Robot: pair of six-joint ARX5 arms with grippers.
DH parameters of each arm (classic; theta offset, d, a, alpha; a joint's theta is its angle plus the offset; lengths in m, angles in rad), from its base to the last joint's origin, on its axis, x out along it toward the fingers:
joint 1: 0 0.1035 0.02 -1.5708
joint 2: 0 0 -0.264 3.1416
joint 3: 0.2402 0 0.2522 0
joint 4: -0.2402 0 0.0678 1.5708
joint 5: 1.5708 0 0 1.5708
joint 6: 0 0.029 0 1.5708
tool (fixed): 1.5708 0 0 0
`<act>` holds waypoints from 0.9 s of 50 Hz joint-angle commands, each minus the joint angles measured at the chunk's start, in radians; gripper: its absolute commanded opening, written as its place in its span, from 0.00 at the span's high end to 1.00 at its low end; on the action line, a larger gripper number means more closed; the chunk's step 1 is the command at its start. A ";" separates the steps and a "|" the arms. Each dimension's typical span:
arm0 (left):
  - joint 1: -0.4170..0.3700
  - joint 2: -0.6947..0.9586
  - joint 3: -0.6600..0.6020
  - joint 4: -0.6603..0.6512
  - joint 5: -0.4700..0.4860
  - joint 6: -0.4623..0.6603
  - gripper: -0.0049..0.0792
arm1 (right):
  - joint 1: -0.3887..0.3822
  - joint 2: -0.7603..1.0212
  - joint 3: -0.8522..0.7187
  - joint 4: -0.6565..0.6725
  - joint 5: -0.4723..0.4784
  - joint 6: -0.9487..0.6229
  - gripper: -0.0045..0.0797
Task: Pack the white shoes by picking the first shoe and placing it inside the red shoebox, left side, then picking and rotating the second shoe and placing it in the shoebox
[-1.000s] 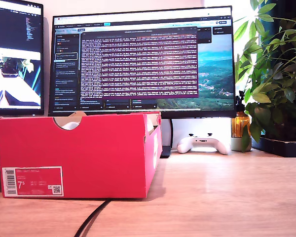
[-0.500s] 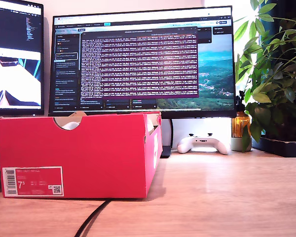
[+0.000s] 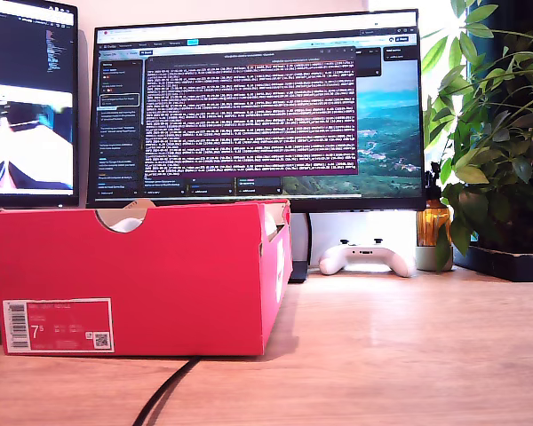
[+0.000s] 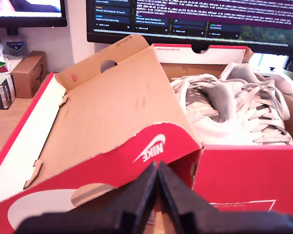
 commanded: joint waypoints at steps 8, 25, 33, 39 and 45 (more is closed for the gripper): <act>-0.003 -0.008 -0.031 -0.022 0.002 -0.002 0.96 | 0.005 -0.002 -0.005 0.063 -0.004 -0.018 0.96; -0.003 -0.008 -0.031 -0.022 0.002 -0.002 0.96 | -0.092 -0.185 -0.009 -0.011 -0.023 -0.019 0.96; -0.003 -0.008 -0.031 -0.022 0.002 -0.002 0.96 | -0.142 -0.237 -0.012 -0.047 -0.112 -0.026 0.96; -0.003 -0.008 -0.031 -0.022 0.002 -0.002 0.96 | -0.148 -0.237 -0.019 -0.094 -0.203 -0.025 0.96; -0.003 -0.008 -0.031 -0.021 0.001 -0.002 0.96 | -0.147 -0.237 -0.018 -0.115 -0.238 -0.015 0.96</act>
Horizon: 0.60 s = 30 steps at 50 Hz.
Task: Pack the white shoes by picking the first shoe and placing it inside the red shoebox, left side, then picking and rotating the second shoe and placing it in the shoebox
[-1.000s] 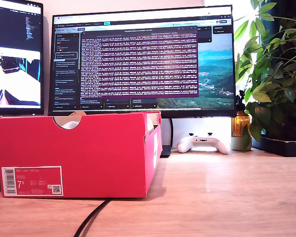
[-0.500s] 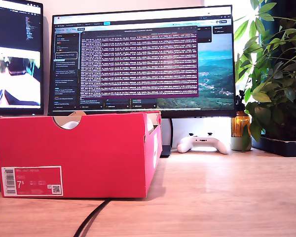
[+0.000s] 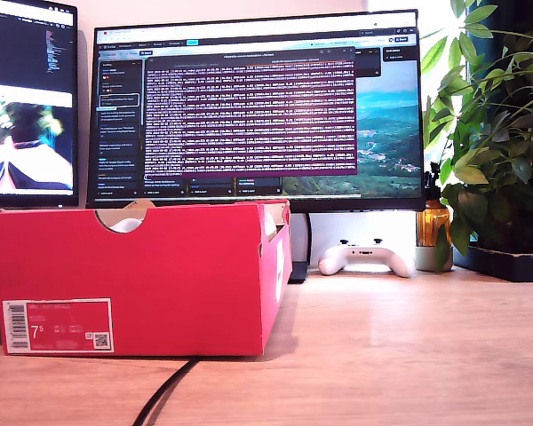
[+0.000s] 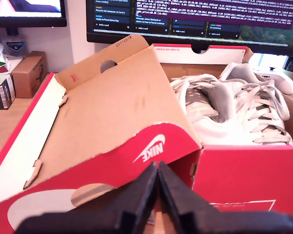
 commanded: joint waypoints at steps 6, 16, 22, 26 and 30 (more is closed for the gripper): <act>-0.003 -0.008 -0.031 -0.021 0.002 -0.002 0.96 | -0.002 -0.006 -0.018 0.013 -0.002 0.034 0.96; -0.003 -0.008 -0.031 -0.021 0.002 -0.002 0.96 | -0.002 -0.006 -0.017 0.013 -0.002 0.026 0.96; -0.003 -0.008 -0.031 -0.021 0.001 -0.002 0.96 | -0.002 -0.006 -0.017 0.013 -0.002 0.026 0.96; -0.003 -0.008 -0.031 -0.021 0.001 -0.002 0.96 | -0.002 -0.006 -0.017 0.013 -0.002 0.026 0.96; -0.003 -0.008 -0.031 -0.021 0.002 -0.002 0.96 | -0.002 -0.006 -0.017 0.013 -0.002 0.026 0.96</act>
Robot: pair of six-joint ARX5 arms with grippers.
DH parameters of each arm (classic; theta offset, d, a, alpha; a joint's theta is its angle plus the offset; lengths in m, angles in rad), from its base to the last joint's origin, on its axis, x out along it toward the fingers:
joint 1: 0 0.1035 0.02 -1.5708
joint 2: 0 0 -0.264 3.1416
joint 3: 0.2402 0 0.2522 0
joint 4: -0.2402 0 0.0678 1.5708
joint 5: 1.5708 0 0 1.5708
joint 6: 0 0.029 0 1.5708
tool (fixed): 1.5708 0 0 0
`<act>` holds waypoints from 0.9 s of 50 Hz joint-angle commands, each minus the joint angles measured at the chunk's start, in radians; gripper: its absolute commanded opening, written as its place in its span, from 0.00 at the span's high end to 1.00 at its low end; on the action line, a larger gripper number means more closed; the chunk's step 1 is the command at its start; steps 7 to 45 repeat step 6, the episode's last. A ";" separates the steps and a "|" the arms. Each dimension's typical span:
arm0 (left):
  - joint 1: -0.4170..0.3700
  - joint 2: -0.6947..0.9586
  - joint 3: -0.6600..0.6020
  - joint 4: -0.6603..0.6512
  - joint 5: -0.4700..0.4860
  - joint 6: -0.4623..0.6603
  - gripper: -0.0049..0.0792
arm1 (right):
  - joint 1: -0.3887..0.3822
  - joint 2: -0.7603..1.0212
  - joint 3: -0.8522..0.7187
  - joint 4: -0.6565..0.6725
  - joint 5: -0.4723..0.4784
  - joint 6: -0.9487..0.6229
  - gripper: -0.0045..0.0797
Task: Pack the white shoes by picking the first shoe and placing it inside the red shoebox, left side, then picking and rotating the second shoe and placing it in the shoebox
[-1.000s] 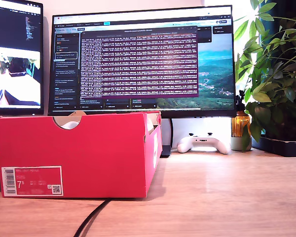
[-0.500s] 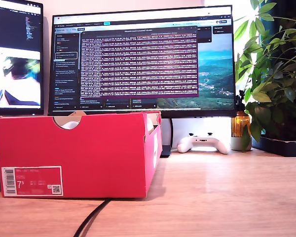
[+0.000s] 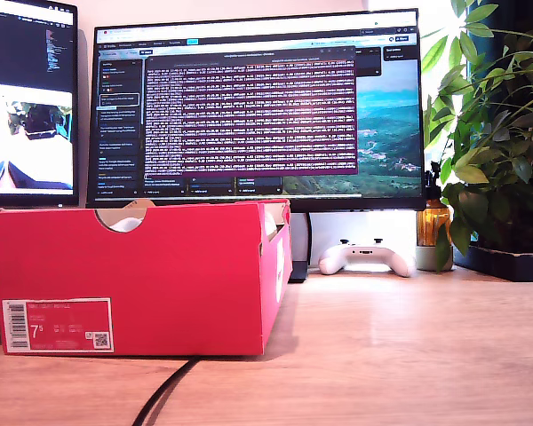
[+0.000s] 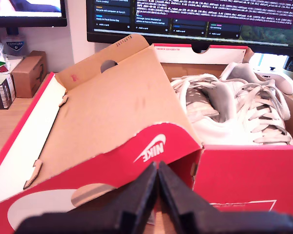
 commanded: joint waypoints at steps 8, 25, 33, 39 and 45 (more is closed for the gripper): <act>-0.003 -0.008 -0.031 -0.021 0.001 -0.002 0.96 | -0.002 -0.006 -0.017 0.010 0.000 0.000 0.96; -0.003 -0.008 -0.031 -0.021 0.001 -0.002 0.96 | -0.002 -0.006 -0.017 0.010 0.000 0.000 0.96; -0.003 -0.008 -0.031 -0.021 0.001 -0.002 0.96 | -0.002 -0.006 -0.017 0.010 0.000 0.000 0.96; -0.003 -0.008 -0.031 -0.021 0.001 -0.002 0.96 | -0.002 -0.006 -0.017 0.010 0.000 0.000 0.96; -0.003 -0.008 -0.031 -0.021 0.001 -0.002 0.96 | -0.002 -0.006 -0.017 0.010 0.000 0.000 0.96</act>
